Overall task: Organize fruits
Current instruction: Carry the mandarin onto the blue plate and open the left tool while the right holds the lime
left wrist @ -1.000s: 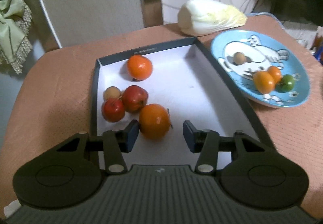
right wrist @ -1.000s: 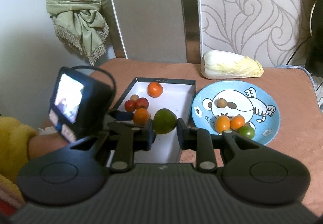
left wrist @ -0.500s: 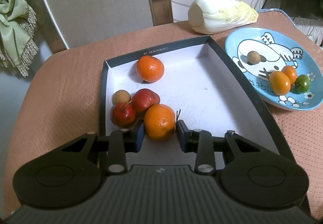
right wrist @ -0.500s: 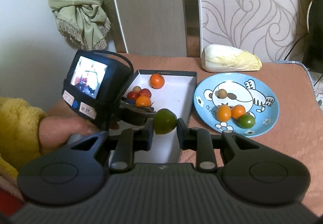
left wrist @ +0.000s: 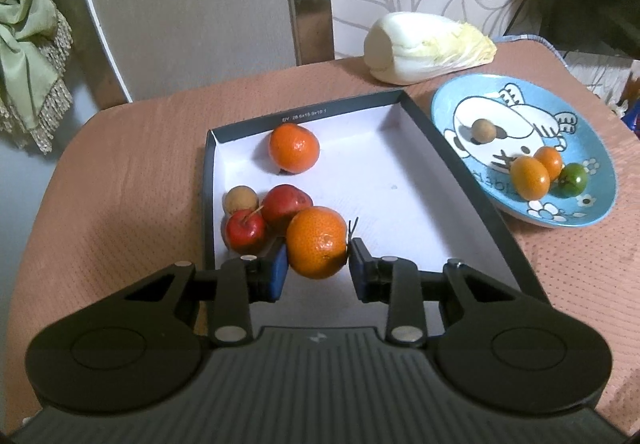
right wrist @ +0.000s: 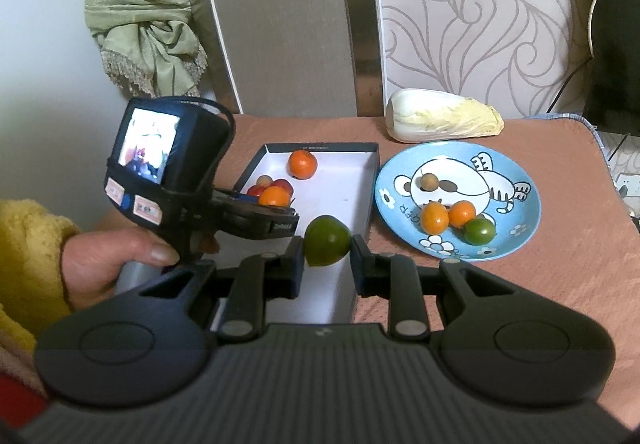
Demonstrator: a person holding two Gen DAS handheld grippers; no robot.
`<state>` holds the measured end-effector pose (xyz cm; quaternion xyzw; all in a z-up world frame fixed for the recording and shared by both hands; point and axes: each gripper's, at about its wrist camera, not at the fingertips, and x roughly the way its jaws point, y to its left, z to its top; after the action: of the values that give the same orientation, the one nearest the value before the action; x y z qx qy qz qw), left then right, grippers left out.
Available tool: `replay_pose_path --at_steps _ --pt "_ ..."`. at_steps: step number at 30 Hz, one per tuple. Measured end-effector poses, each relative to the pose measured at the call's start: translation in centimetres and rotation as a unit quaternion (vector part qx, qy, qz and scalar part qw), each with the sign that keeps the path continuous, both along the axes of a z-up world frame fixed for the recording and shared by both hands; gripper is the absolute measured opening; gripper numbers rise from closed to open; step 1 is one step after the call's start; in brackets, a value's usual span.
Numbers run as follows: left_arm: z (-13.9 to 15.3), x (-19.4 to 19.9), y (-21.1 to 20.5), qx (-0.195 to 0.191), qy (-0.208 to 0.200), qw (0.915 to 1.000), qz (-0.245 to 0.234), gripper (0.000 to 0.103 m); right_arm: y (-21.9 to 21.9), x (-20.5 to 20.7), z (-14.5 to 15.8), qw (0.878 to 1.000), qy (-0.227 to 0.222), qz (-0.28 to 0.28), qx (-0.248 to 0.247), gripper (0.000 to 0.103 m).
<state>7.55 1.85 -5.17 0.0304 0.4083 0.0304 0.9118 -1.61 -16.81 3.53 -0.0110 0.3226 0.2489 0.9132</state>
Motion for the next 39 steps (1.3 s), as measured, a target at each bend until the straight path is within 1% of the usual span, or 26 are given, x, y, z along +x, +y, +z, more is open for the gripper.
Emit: replay_pose_path --at_steps 7,15,23,26,30,34,39 --pt "0.6 -0.6 0.4 -0.002 -0.009 0.9999 -0.007 0.038 1.0 0.0 0.0 1.000 0.003 0.010 0.002 0.028" --pt "0.9 -1.0 0.9 -0.007 -0.017 0.9998 -0.005 0.038 1.7 -0.1 -0.1 1.000 0.004 0.020 0.004 0.028" --pt "1.8 -1.6 0.7 -0.004 -0.030 0.9995 -0.006 0.038 1.3 0.1 -0.1 1.000 0.005 0.019 0.018 0.028" --pt "2.3 -1.9 0.6 -0.008 -0.036 0.9993 -0.007 0.038 0.9 0.5 -0.4 0.999 0.014 0.013 0.026 0.028" --pt "3.1 -2.1 -0.1 -0.016 -0.045 0.9987 -0.016 0.038 1.0 0.8 -0.5 0.999 0.021 0.015 0.023 0.028" --pt "3.7 -2.0 -1.5 -0.017 -0.052 0.9980 -0.031 0.038 0.9 0.7 -0.5 0.999 0.017 0.022 0.018 0.028" --pt "4.3 -1.0 -3.7 -0.015 -0.055 0.9970 -0.052 0.038 -0.9 0.7 -0.3 1.000 0.013 -0.002 0.028 0.028"
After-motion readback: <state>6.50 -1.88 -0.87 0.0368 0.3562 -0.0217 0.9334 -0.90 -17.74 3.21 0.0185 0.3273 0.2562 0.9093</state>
